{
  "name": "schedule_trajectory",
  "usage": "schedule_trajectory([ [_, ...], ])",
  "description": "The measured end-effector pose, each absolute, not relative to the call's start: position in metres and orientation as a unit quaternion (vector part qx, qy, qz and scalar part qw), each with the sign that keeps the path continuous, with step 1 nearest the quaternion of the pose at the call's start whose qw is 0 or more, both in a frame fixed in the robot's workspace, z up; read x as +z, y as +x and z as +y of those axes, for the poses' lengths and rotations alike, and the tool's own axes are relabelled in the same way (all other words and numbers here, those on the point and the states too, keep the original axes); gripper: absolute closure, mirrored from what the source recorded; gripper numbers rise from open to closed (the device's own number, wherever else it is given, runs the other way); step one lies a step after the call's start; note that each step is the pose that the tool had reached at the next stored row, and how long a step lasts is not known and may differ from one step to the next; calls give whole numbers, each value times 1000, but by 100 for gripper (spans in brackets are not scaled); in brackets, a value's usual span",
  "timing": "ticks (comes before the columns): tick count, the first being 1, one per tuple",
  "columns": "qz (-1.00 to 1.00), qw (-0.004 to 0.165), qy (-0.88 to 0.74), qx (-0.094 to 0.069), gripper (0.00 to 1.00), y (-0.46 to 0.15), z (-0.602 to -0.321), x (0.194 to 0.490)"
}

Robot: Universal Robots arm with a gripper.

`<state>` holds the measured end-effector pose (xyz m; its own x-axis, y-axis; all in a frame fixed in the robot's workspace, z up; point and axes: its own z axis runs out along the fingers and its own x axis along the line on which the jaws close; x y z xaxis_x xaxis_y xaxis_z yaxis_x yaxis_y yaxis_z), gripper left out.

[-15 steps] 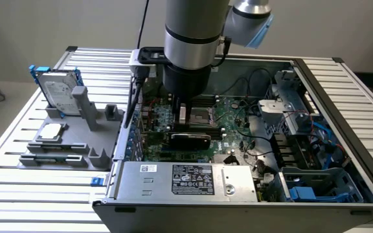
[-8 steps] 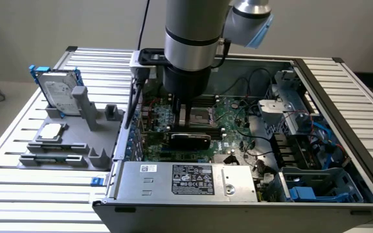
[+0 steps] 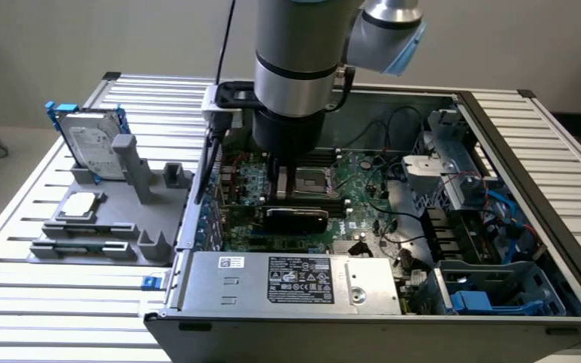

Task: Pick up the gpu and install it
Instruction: 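Insert the gpu into the slot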

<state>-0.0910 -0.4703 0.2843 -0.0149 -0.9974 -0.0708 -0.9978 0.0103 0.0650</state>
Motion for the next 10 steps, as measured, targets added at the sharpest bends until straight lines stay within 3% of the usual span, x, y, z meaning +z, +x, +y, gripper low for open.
schedule_trajectory([
  [10, 711, 2, -702, 48, 89, -94, -467, 277],
])
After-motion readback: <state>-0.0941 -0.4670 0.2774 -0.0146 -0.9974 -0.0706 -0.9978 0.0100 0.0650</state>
